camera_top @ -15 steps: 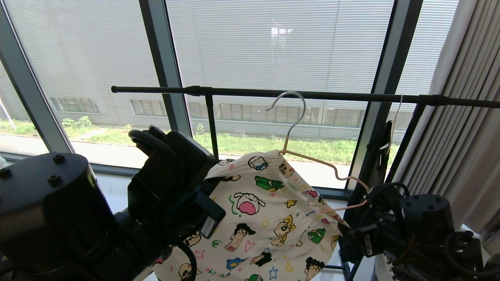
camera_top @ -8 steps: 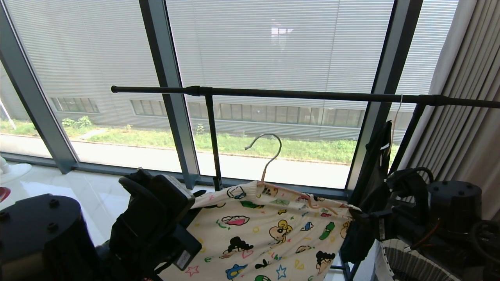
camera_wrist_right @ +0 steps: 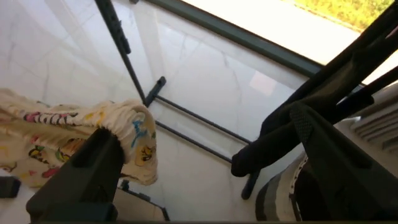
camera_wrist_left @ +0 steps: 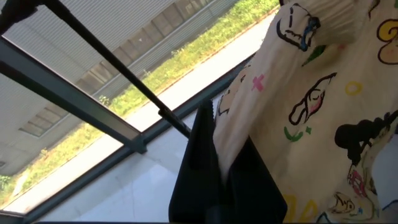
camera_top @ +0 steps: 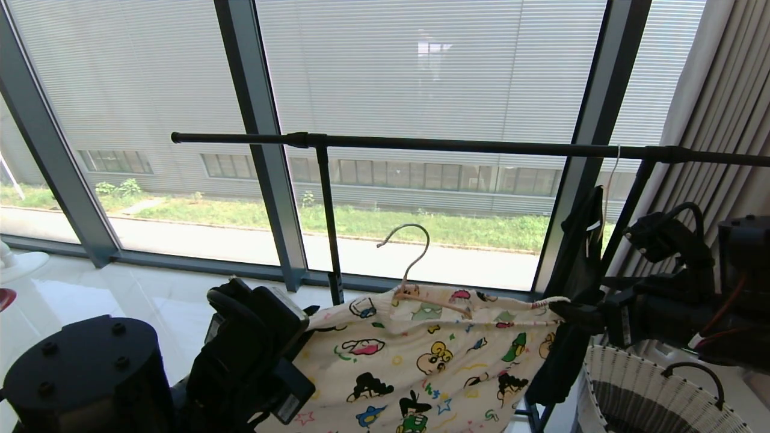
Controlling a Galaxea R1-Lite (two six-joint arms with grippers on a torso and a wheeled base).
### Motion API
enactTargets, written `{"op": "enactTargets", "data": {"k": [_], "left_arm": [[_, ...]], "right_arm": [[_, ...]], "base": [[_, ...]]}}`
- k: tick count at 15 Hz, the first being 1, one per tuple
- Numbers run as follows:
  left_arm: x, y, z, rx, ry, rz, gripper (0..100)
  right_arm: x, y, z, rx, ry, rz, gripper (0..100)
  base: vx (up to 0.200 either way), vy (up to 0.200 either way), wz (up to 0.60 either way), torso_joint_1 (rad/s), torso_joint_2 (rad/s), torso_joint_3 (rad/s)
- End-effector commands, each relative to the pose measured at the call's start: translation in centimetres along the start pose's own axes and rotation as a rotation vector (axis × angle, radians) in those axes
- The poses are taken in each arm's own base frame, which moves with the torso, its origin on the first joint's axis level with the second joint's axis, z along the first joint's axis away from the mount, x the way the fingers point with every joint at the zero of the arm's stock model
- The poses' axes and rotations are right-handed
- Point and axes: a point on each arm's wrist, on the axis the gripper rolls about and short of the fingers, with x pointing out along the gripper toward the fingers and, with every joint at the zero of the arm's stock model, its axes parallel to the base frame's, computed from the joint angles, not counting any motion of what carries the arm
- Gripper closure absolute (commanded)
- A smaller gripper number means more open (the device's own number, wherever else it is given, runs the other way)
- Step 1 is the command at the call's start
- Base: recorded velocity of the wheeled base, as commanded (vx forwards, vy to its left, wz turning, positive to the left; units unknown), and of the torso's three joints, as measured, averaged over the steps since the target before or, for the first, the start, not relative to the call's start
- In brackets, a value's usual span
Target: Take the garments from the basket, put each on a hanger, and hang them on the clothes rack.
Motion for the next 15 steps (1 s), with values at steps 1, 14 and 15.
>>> {"op": "enactTargets", "data": {"k": [1, 14, 15], "left_arm": [[1.5, -0.5, -0.3, 0.003, 0.017, 0.005, 100], [2.0, -5.7, 3.9, 0.023, -0.186, -0.161, 100], [1.9, -5.7, 4.0, 0.021, -0.193, -0.163, 100]], "right_arm": [[-7.6, 1.1, 3.1, -0.047, -0.125, 0.144, 0], [-2.9, 2.3, 0.9, -0.65, 0.062, 0.445, 0], [-2.6, 2.7, 0.8, -0.657, 0.067, 0.463, 0]], "base": [[0.0, 0.0, 0.0, 0.0, 0.0, 0.0], [0.0, 0.0, 0.0, 0.0, 0.0, 0.0], [0.0, 0.0, 0.0, 0.0, 0.0, 0.0]]}}
